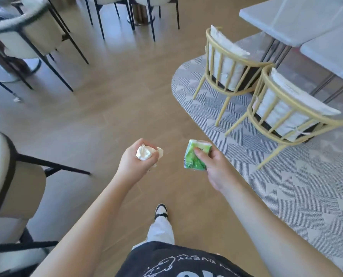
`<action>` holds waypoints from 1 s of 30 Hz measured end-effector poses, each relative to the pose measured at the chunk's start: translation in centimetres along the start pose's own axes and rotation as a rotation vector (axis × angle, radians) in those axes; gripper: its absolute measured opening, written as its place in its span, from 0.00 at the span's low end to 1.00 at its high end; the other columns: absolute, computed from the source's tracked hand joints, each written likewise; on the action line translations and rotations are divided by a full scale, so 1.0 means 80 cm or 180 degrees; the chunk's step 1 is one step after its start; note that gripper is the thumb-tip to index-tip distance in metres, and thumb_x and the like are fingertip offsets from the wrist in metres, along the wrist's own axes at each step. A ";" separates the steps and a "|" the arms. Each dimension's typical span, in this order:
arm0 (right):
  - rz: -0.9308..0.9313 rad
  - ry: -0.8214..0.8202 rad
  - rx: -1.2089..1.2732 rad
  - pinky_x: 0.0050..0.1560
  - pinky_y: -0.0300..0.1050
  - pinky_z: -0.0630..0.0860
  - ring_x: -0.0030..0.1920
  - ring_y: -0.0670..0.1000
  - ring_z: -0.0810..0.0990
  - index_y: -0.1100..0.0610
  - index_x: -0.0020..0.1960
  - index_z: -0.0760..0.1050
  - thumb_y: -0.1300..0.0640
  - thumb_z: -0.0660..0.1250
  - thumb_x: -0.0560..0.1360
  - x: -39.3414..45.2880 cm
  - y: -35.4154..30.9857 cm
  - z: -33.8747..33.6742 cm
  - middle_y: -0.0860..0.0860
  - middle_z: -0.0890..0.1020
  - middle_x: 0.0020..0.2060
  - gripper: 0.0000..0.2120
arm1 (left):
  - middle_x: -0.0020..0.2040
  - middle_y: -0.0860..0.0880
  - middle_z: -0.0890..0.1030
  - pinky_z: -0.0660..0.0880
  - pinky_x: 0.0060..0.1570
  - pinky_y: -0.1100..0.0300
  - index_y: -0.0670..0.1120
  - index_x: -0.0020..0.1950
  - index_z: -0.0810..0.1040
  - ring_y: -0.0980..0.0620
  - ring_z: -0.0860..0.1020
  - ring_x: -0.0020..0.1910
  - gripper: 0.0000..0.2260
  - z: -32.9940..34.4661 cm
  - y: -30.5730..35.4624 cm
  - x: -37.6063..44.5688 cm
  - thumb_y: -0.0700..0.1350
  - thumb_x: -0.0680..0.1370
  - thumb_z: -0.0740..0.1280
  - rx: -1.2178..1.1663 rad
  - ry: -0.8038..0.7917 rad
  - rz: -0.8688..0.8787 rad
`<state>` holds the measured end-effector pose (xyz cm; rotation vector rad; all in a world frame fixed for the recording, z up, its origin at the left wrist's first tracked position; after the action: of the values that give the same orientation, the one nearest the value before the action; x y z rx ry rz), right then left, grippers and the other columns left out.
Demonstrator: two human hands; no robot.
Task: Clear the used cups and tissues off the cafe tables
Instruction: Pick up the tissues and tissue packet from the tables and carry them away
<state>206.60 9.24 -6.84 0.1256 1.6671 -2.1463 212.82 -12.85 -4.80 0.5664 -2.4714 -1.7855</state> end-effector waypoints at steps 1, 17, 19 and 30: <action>0.0023 0.0051 0.0021 0.47 0.39 0.81 0.46 0.45 0.83 0.57 0.58 0.77 0.64 0.66 0.79 0.027 -0.006 0.009 0.49 0.83 0.46 0.09 | 0.39 0.59 0.85 0.73 0.26 0.68 0.54 0.43 0.78 0.60 0.79 0.29 0.04 -0.008 0.004 0.028 0.49 0.73 0.72 -0.0009 -0.0023 -0.0021; -0.0138 0.0096 0.0096 0.46 0.38 0.80 0.47 0.43 0.84 0.53 0.55 0.78 0.58 0.70 0.75 0.388 -0.121 0.081 0.44 0.86 0.44 0.09 | 0.38 0.53 0.85 0.73 0.26 0.64 0.52 0.44 0.78 0.56 0.78 0.28 0.09 -0.066 0.078 0.404 0.54 0.69 0.70 -0.0023 -0.0075 -0.0039; -0.0111 0.0105 0.0120 0.47 0.39 0.80 0.47 0.43 0.84 0.52 0.55 0.78 0.60 0.69 0.77 0.439 -0.128 0.078 0.44 0.86 0.44 0.08 | 0.36 0.54 0.84 0.72 0.26 0.64 0.53 0.44 0.78 0.55 0.78 0.27 0.08 -0.060 0.084 0.453 0.54 0.68 0.70 -0.0026 -0.0060 -0.0053; 0.0024 -0.0071 0.0125 0.49 0.39 0.81 0.47 0.45 0.84 0.53 0.54 0.80 0.59 0.70 0.77 0.712 -0.235 0.081 0.46 0.86 0.44 0.06 | 0.39 0.55 0.84 0.72 0.27 0.67 0.52 0.45 0.79 0.57 0.77 0.27 0.09 -0.033 0.176 0.723 0.54 0.70 0.72 0.0100 0.0141 0.0011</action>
<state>148.93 -8.51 -6.21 0.1189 1.6103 -2.1676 155.73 -29.62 -1.15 0.5967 -2.4738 -1.7165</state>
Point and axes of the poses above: each hand's wrist, its own x-axis towards the middle knuckle, its own z-axis out of the palm, y = z × x, the point moved 1 cm from there along x, towards the middle knuckle
